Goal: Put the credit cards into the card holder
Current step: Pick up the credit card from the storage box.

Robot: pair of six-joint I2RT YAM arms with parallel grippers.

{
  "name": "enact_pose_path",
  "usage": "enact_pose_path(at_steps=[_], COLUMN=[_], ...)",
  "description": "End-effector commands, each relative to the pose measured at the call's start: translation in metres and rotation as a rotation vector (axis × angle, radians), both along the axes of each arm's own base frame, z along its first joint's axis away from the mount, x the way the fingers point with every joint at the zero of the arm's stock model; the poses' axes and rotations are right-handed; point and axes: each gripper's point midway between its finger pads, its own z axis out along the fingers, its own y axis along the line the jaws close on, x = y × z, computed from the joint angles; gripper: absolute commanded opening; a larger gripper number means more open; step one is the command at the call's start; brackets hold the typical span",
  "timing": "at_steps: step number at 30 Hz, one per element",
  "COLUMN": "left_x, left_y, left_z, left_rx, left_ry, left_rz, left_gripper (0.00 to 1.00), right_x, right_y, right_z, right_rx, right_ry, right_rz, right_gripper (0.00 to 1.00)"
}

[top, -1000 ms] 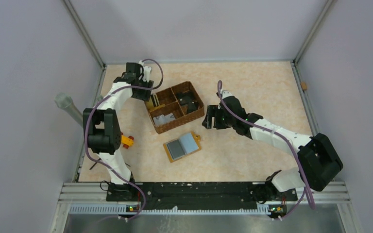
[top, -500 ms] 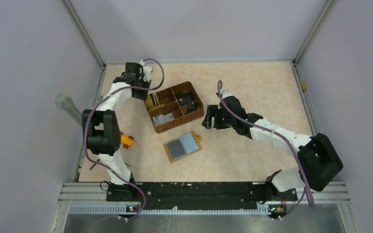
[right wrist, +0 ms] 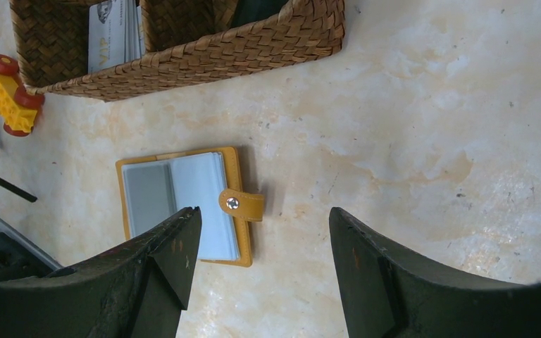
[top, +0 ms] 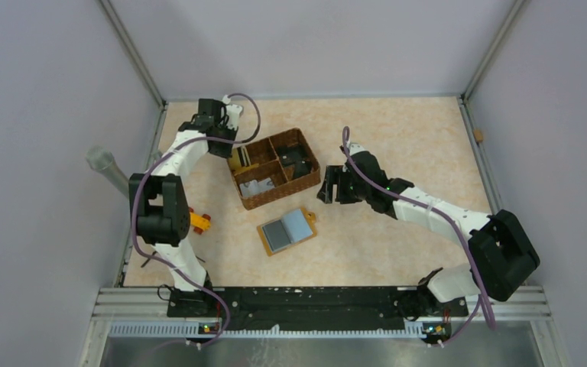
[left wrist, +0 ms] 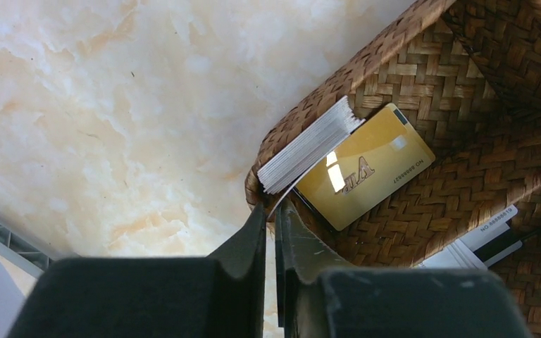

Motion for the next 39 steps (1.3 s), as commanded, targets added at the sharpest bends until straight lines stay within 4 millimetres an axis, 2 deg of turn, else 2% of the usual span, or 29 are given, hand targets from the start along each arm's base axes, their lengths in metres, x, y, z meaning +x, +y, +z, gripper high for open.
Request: enact_pose_path(at_steps=[1,6,11,15,20,24,27,31,34,39], left_x=[-0.001,-0.011,-0.016,-0.020,-0.031,-0.040,-0.051,-0.079,-0.105,-0.159], left_y=[-0.004,-0.013,-0.012,-0.013,-0.027,-0.030,-0.035,-0.062,-0.088,-0.138], left_z=[0.023,0.025,0.035,0.049,0.076,0.109,0.140,0.183,0.194,0.188], left_rx=[0.010,0.008,0.022,0.016,-0.063,-0.098,-0.136,-0.266,-0.385,-0.579], left_ry=[-0.071,-0.067,-0.079,-0.112,-0.162,-0.238,-0.319,-0.413,-0.392,-0.240], left_rz=[-0.041,-0.095,-0.104,-0.108,-0.149,-0.140,-0.141,-0.211,-0.284,-0.468], left_gripper=[0.04,0.00,0.00,0.00,0.00,0.00,0.00,0.00,0.00,0.00], right_x=[0.005,0.005,0.005,0.004,0.007,0.014,0.019,0.015,0.003,-0.026], right_y=[0.002,0.002,0.002,0.002,0.001,0.000,0.001,0.011,0.024,0.039], right_z=[0.004,0.004,0.004,0.004,0.013,0.041,0.071,0.116,0.149,0.181], right_rx=[0.027,0.027,0.027,0.027,0.029,0.060,0.089,0.151,0.214,0.264], right_ry=[-0.016,-0.016,-0.016,-0.015,-0.033,-0.094,-0.163,-0.270,-0.356,-0.433], right_rz=[-0.008,-0.007,-0.005,-0.003,-0.002,0.008,0.029,0.134,0.272,0.511], right_gripper=[0.68,0.68,0.68,0.68,0.68,0.69,0.69,0.70,0.73,0.74])
